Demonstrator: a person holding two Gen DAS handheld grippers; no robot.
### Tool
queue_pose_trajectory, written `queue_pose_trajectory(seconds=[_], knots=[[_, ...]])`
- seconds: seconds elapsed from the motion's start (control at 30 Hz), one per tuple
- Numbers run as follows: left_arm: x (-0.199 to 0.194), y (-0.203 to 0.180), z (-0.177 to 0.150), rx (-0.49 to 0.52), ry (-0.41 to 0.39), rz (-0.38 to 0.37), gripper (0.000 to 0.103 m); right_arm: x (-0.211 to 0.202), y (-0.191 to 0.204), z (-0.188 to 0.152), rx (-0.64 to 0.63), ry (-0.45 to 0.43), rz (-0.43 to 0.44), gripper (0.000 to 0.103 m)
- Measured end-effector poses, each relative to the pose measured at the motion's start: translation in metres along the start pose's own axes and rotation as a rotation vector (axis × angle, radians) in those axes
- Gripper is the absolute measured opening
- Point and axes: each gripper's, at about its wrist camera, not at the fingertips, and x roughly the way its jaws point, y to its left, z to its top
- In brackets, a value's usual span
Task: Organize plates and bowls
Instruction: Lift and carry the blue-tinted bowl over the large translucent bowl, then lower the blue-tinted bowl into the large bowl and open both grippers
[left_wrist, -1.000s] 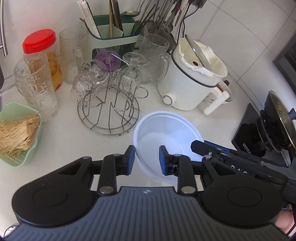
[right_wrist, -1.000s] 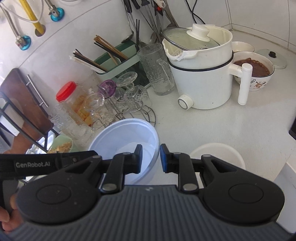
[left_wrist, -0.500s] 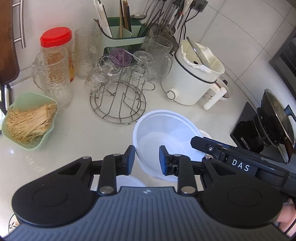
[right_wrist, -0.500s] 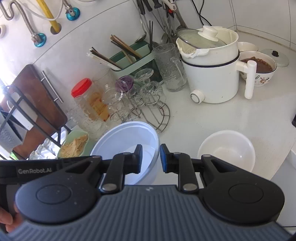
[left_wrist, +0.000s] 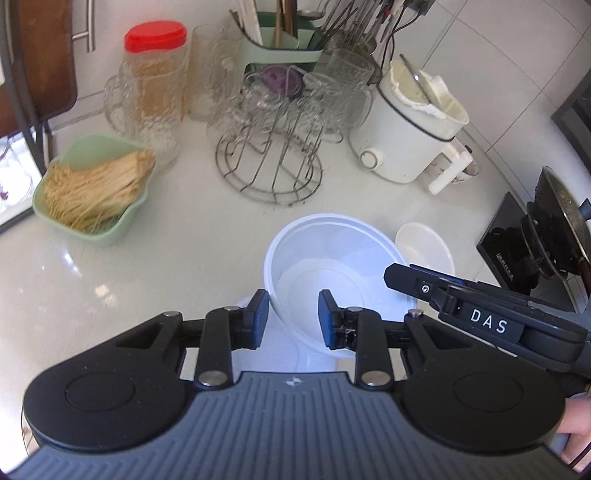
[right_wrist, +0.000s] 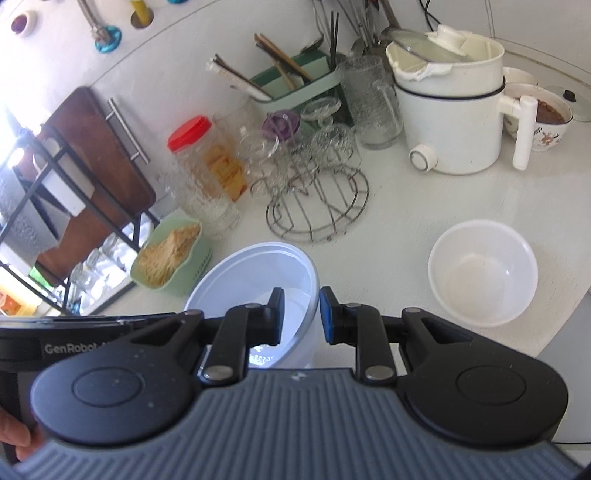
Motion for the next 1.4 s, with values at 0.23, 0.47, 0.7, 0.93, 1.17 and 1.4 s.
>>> queue_pose_trajectory(seconds=[0.23,0.47,0.7,0.93,1.17,1.4], knots=[[0.005,0.011,-0.020,-0.037,0.017,0.022,0.032,0.009,0.008,-0.016,-0.038,0.069,-0.011,0.024],[0.011,0.028,-0.037,-0.085,0.031,0.049,0.032,0.022,0.017,-0.030,-0.093,0.141,-0.007,0.024],[0.014,0.034,-0.044,-0.110,0.033,0.062,0.033,0.028,0.024,-0.036,-0.136,0.169,-0.017,0.025],[0.015,0.032,-0.048,-0.122,0.031,0.063,0.033,0.028,0.022,-0.036,-0.144,0.180,-0.017,0.025],[0.006,0.031,-0.049,-0.136,0.006,0.074,0.049,0.024,0.022,-0.033,-0.146,0.174,-0.018,0.042],[-0.014,0.031,-0.045,-0.140,-0.046,0.093,0.049,0.009,0.025,-0.022,-0.163,0.131,-0.013,0.041]])
